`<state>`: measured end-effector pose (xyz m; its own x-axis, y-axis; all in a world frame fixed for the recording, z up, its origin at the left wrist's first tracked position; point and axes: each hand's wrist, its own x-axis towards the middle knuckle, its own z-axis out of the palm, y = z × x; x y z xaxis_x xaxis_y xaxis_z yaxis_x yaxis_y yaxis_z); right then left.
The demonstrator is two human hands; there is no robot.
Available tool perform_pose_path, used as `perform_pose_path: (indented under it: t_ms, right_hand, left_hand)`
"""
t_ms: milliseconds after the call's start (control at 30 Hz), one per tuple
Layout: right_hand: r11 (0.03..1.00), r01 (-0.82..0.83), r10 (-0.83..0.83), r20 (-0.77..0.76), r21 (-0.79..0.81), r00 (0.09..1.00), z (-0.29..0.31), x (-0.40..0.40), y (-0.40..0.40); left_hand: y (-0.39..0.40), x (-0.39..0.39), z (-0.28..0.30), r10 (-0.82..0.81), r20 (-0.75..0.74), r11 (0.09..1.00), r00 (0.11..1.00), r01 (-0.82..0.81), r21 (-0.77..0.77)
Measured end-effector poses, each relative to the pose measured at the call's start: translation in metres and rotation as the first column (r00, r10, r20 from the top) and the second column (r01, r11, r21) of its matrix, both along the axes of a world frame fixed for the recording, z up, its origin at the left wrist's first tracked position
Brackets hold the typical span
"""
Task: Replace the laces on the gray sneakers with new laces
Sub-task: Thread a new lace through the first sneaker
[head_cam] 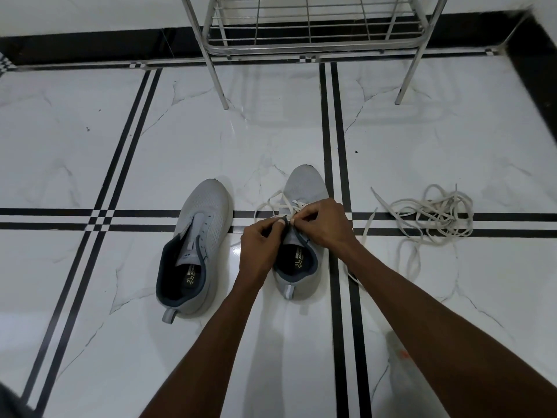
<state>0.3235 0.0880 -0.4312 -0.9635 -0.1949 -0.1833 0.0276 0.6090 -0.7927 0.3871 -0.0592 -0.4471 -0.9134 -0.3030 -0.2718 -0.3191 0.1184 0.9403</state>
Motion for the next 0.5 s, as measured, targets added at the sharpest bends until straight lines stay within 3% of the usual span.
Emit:
perform_pose_path:
  t_ms: [167, 333, 500]
  right_hand:
    - [0.983, -0.08, 0.104, -0.14, 0.164, 0.985, 0.003, 0.003, -0.01]
    - [0.999, 0.036, -0.036, -0.048, 0.012, 0.998, 0.006, -0.004, -0.003]
    - [0.999, 0.035, -0.034, -0.089, 0.016, 0.995, 0.002, -0.002, -0.003]
  left_hand:
    - [-0.004, 0.001, -0.001, -0.037, -0.023, 0.999, 0.999, 0.038, 0.029]
    - [-0.011, -0.001, -0.011, -0.05, 0.014, 0.99, 0.999, 0.048, 0.133]
    - [-0.012, -0.004, -0.017, -0.05, 0.001, 0.987, 0.999, 0.049, 0.152]
